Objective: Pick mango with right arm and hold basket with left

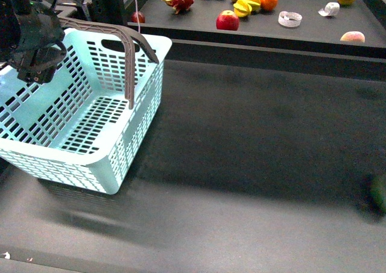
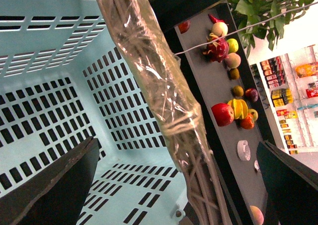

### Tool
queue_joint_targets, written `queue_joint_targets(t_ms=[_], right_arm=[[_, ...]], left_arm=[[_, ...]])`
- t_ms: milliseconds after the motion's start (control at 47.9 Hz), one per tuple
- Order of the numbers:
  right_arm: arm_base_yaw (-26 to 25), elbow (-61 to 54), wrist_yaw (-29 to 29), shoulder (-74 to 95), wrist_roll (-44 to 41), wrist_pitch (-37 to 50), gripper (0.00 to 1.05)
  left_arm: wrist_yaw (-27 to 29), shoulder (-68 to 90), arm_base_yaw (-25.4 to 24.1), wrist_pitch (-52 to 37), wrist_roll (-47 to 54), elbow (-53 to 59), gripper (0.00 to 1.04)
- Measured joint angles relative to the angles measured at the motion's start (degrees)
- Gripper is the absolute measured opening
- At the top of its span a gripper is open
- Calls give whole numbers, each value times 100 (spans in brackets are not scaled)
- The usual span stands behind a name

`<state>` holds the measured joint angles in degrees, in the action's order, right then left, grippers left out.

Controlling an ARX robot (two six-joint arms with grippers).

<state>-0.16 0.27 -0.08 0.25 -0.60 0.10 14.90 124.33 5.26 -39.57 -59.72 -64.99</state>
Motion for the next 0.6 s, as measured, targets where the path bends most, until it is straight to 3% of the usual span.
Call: queue_joint_targets(t_ms=[250, 605], right_arm=[[0, 0, -2, 0, 0, 0, 97], [0, 0, 0, 0, 0, 0, 97]], left_arm=[[-136, 621, 24, 304, -212, -861, 99], [-140, 841, 66, 501, -232, -1309, 36]])
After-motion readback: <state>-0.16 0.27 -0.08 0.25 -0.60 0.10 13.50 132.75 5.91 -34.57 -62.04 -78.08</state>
